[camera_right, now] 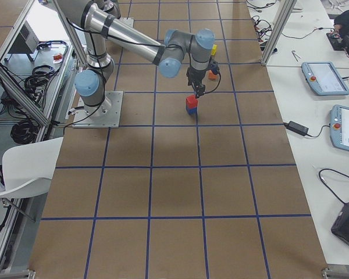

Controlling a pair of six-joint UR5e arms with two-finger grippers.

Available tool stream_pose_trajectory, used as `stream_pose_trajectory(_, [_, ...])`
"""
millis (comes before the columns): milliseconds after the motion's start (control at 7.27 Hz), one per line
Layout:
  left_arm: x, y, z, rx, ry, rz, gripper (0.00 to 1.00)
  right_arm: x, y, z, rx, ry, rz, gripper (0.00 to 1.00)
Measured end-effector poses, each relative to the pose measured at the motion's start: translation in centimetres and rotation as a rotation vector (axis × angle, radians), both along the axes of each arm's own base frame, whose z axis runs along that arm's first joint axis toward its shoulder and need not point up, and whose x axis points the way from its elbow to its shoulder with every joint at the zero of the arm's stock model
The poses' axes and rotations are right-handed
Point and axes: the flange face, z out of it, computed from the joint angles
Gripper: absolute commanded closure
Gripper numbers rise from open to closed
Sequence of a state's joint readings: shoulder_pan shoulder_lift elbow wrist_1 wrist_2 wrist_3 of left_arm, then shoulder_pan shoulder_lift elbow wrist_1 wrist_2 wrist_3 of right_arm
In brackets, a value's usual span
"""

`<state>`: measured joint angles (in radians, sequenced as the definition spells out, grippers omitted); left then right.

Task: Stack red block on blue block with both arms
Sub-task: 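Open the right gripper and raise it away from the stack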

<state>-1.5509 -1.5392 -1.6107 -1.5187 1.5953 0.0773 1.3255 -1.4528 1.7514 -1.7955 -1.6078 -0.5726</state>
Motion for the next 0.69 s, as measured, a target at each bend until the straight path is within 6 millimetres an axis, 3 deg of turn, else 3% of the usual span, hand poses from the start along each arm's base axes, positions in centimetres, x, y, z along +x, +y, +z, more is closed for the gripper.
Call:
stream_pose_trajectory(138, [0.0, 0.0, 0.0, 0.000, 0.000, 0.000, 0.00, 1.1, 0.6, 4.8, 0.022, -0.004, -0.058, 0.00])
stream_pose_trajectory(275, [0.0, 0.0, 0.0, 0.000, 0.000, 0.000, 0.00, 3.4, 1.1, 8.1, 0.030, -0.012, -0.111, 0.00])
stream_pose_trajectory(413, [0.0, 0.0, 0.0, 0.000, 0.000, 0.000, 0.00, 6.9, 1.6, 10.0, 0.025, -0.015, -0.147, 0.00])
stream_pose_trajectory(550, [0.0, 0.0, 0.0, 0.000, 0.000, 0.000, 0.00, 10.0, 2.2, 10.6, 0.023, -0.010, -0.162, 0.00])
stream_pose_trajectory(688, [0.0, 0.0, 0.0, -0.001, 0.000, 0.000, 0.00, 11.7, 2.9, 10.9, 0.018, -0.006, -0.172, 0.00])
